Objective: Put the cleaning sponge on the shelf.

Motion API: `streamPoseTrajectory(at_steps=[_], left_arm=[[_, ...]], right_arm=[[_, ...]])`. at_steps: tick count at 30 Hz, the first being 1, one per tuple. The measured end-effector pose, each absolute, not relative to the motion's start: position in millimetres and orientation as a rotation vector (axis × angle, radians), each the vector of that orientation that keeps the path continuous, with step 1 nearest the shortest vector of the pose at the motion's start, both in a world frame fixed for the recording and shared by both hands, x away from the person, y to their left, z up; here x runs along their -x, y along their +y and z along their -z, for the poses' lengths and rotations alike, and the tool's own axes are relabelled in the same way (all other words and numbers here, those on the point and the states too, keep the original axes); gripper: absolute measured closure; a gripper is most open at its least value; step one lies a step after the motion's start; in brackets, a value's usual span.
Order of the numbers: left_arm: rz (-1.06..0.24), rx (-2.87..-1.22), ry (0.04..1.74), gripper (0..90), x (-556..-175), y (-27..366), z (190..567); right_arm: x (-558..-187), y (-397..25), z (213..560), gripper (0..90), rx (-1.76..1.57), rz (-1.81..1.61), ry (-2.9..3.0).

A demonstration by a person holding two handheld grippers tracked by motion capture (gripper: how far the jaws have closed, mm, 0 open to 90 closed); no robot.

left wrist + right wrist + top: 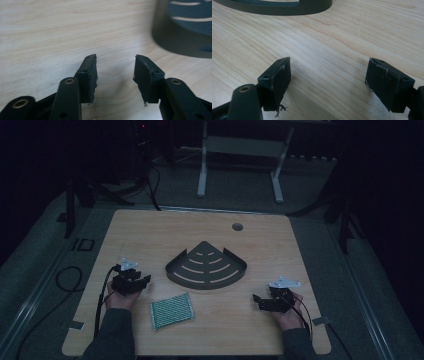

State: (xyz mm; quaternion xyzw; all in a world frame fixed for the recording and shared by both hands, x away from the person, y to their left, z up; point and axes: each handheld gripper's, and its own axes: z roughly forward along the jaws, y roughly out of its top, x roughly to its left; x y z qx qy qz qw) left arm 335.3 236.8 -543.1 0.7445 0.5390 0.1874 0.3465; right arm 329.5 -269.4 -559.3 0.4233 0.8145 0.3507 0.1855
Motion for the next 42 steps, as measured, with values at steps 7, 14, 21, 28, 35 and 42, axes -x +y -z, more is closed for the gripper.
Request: streamPoseTrajectory(at_steps=[7,14,21,28,35,42], left_arm=[[-0.458,-1.948,1.232,62.4,-313,224,514],[-0.321,-1.947,1.131,89.8,-306,219,501],[-0.3,-2.001,1.059,90.0,-298,205,496],[-0.24,-2.091,1.042,90.0,-296,184,505],[-0.211,-2.147,1.0,90.0,-291,171,511],[-0.174,-2.182,0.983,90.0,-286,163,518]], right_arm=[[-330,-270,559,19.8,-1.188,-0.988,2.295],[-330,-269,559,19.8,-1.192,-0.987,2.296],[-330,-270,559,19.8,-1.19,-0.987,2.295],[-330,-270,559,19.8,-1.189,-0.988,2.296],[-330,-270,559,19.8,-1.189,-0.988,2.295],[-330,-270,559,19.7,-1.189,-0.988,2.295]])
